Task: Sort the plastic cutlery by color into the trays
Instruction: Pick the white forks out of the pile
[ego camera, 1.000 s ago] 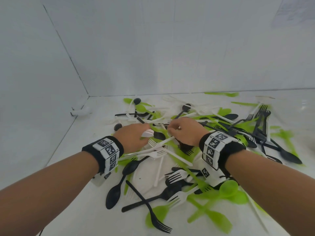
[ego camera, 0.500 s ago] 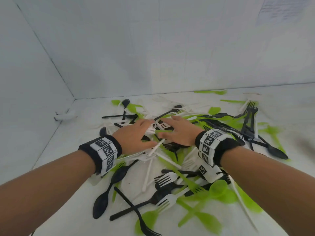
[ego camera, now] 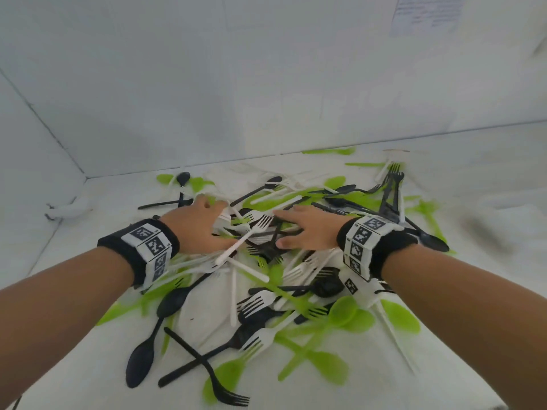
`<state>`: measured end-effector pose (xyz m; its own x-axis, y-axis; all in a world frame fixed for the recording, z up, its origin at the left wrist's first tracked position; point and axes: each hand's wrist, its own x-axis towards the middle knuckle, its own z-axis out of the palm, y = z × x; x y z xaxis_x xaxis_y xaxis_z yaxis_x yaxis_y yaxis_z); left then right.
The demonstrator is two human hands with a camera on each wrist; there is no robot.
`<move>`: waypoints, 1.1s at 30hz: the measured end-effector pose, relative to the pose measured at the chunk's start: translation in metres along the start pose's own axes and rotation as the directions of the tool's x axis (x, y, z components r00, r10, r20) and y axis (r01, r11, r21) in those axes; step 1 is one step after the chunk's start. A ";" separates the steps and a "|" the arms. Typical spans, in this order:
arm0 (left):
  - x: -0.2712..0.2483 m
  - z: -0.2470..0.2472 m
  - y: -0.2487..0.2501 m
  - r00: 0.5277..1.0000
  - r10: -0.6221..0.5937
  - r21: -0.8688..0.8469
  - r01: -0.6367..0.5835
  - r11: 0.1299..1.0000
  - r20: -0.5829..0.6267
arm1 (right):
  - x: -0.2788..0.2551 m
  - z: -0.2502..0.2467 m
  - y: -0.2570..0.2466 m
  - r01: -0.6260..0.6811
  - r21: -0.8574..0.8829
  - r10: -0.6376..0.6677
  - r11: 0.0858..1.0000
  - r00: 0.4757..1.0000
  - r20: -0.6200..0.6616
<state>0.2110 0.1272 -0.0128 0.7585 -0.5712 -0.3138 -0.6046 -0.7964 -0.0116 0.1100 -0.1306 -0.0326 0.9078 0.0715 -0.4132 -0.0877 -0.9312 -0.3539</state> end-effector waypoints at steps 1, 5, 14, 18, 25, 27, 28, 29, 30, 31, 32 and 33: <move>-0.001 0.000 0.001 0.999 -0.009 -0.038 0.007 0.999 -0.042 | -0.001 -0.001 0.002 0.017 0.031 -0.015 0.999 0.998 -0.067; -0.007 -0.006 0.010 0.968 0.019 -0.253 -0.084 0.964 -0.250 | -0.014 -0.005 0.013 0.039 0.134 0.017 0.990 0.920 -0.391; -0.016 -0.042 0.092 0.889 -0.059 -0.812 -0.386 0.438 -0.454 | -0.054 -0.008 -0.025 0.267 0.669 0.062 0.694 0.903 -0.425; -0.014 -0.045 0.121 0.901 -0.158 -0.914 -0.390 0.114 -0.404 | -0.061 -0.005 -0.034 0.330 0.751 0.028 0.572 0.907 -0.420; -0.007 -0.030 0.148 0.906 -0.198 -0.896 -0.297 0.331 -0.374 | -0.070 -0.016 0.038 0.285 0.174 -0.149 0.942 0.824 -0.546; -0.006 -0.015 0.155 0.924 -0.087 -0.803 -0.274 0.530 -0.373 | -0.070 -0.014 0.069 0.222 0.028 -0.176 0.975 0.838 -0.517; -0.007 -0.008 0.160 0.928 -0.049 -0.752 -0.267 0.602 -0.369 | -0.072 -0.012 0.081 0.188 0.032 -0.145 0.982 0.845 -0.515; -0.009 0.000 0.166 0.924 -0.024 -0.685 -0.265 0.679 -0.381 | -0.075 -0.010 0.093 0.162 0.075 -0.099 0.984 0.846 -0.523; -0.009 0.009 0.173 0.915 0.019 -0.591 -0.275 0.758 -0.402 | -0.078 -0.008 0.103 0.139 0.133 -0.049 0.981 0.849 -0.526; -0.008 0.018 0.179 0.911 0.092 -0.481 -0.296 0.825 -0.402 | -0.080 -0.006 0.111 0.127 0.192 -0.010 0.973 0.855 -0.518; -0.010 0.025 0.187 0.915 0.162 -0.380 -0.307 0.872 -0.369 | -0.083 -0.003 0.117 0.119 0.233 0.014 0.965 0.867 -0.498; -0.011 0.030 0.194 0.924 0.206 -0.299 -0.306 0.904 -0.323 | -0.085 -0.002 0.123 0.116 0.247 0.016 0.962 0.879 -0.477</move>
<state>0.0780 -0.0154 -0.0401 0.6546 -0.7558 0.0144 -0.7059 -0.6044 0.3694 0.0224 -0.2514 -0.0392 0.9919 -0.1228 0.0312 -0.0802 -0.7990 -0.5959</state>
